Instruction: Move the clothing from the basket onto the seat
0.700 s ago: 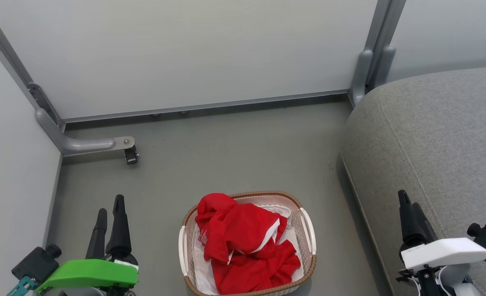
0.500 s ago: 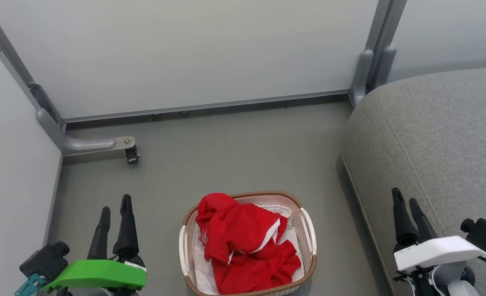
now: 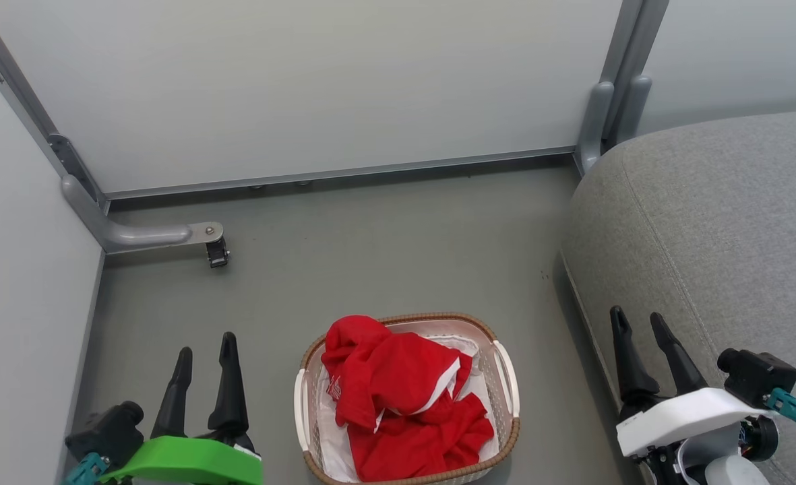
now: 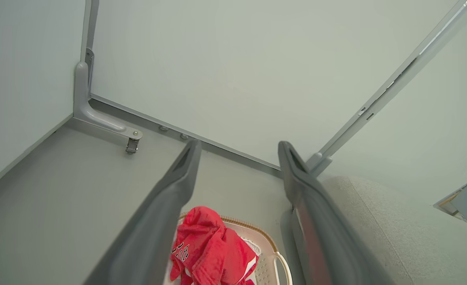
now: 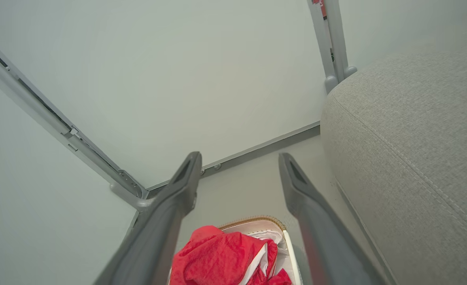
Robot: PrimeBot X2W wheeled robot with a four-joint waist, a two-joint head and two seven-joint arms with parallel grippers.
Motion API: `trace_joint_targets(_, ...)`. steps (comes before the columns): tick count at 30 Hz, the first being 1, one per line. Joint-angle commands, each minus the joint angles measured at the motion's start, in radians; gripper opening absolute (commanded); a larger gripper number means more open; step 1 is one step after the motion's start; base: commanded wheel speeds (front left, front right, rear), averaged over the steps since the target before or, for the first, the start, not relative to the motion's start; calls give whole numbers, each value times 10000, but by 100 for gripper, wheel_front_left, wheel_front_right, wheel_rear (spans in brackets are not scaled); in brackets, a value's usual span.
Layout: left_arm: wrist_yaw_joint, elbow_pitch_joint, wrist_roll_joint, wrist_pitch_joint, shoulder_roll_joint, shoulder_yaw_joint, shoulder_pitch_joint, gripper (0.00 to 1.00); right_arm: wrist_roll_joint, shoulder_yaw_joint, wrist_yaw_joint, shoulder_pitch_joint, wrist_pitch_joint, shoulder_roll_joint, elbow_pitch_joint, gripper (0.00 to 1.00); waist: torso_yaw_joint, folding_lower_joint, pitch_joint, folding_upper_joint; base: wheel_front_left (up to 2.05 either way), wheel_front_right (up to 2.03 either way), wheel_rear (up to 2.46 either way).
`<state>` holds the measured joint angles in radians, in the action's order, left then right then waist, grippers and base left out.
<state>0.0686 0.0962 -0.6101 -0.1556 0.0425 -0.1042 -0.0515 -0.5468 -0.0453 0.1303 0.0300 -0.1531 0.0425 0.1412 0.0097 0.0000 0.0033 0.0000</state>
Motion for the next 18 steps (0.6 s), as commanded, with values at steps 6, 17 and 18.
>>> trace_joint_targets(6,-136,32,871,-221,81,-119,-141,100,1049,-96,5,-52,-250,69,61,100,23,0,-8,0,0,0,0)
trace_joint_targets(17,-208,314,1741,-463,90,-245,-396,100,2275,-183,4,-37,-490,79,311,100,97,0,-32,0,0,0,0)
trace_joint_targets(18,-214,328,1806,-495,90,-259,-420,100,2383,-186,4,-33,-519,80,322,100,106,0,-30,0,0,0,0)
